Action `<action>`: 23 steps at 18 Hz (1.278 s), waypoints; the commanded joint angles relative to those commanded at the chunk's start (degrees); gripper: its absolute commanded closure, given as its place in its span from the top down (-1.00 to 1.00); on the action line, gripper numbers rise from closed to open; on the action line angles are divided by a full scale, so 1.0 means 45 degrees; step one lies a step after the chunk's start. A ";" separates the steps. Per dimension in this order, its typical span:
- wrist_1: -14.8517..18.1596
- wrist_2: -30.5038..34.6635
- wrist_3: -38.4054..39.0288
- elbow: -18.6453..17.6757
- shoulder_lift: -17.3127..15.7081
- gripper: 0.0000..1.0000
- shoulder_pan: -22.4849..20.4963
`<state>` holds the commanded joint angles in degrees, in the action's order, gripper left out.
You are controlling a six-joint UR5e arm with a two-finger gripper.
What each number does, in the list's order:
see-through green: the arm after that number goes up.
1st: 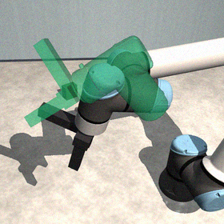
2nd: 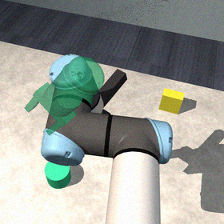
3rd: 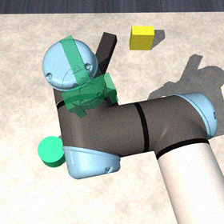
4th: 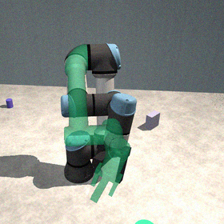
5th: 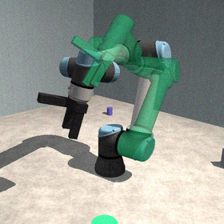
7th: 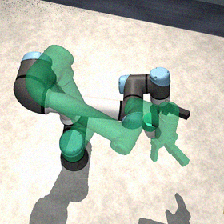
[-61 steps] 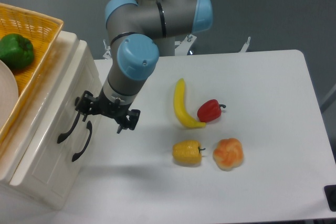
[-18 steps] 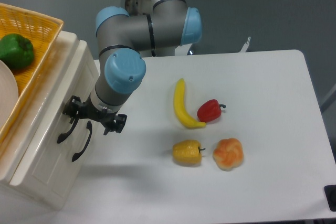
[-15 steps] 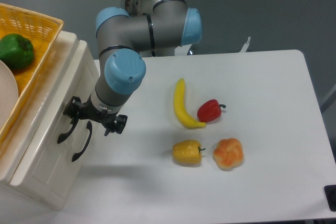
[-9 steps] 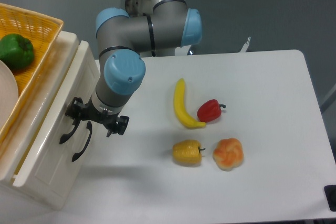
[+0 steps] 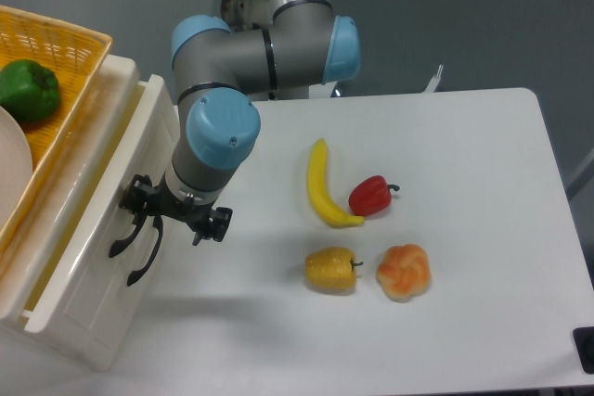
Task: Slide the top white drawer open
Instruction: 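Pull the handle outward, sliding the upper white drawer open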
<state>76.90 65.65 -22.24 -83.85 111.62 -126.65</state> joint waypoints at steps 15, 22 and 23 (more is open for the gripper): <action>-0.0078 0.0000 0.0000 0.0117 0.0117 1.00 -0.0507; -0.0078 0.0000 -0.0020 0.0234 0.0156 1.00 -0.0801; -0.0097 0.0000 -0.0020 0.0254 0.0156 1.00 -0.0801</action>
<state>76.47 65.65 -22.32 -82.71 112.32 -130.25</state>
